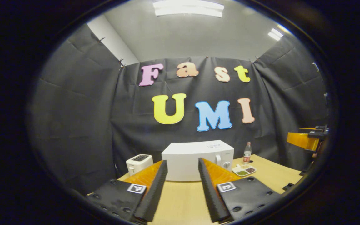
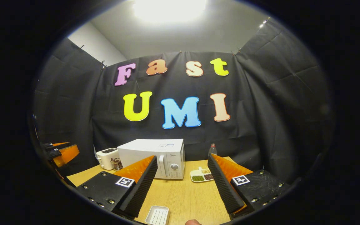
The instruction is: Open the microwave oven with the left hand, put the food in, and close the microwave oven.
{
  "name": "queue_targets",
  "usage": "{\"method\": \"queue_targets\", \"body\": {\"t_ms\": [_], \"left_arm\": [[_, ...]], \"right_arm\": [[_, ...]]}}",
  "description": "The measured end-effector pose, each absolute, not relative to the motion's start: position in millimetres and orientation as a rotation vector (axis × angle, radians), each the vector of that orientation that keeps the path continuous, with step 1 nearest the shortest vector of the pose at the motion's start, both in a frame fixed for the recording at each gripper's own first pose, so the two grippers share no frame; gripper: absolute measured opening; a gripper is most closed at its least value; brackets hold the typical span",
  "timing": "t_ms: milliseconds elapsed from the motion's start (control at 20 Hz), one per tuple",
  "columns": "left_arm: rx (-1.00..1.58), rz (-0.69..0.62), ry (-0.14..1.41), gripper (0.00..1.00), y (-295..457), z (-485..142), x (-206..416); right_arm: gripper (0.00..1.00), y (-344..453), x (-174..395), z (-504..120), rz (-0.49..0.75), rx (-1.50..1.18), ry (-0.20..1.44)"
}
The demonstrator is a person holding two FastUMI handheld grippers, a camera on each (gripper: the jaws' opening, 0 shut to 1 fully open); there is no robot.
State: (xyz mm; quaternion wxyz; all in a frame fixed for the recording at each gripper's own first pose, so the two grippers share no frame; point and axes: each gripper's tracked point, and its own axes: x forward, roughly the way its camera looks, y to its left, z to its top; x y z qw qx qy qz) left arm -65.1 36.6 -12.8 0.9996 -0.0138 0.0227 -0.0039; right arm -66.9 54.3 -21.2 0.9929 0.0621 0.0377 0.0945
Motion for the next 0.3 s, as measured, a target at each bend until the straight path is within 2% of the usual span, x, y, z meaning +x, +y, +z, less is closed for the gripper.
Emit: {"method": "queue_targets", "body": {"t_ms": [100, 300], "left_arm": [[-0.023, 0.018, 0.035, 1.0, 49.4, -10.8, -72.1], [-0.01, 0.059, 0.011, 1.0, 63.9, 0.5, -80.6]], "right_arm": [[0.98, 59.2, -68.1, -16.0, 0.192, 0.122, 0.059], [0.98, 69.8, -70.5, -4.5, 0.216, 0.117, 0.034]]}}
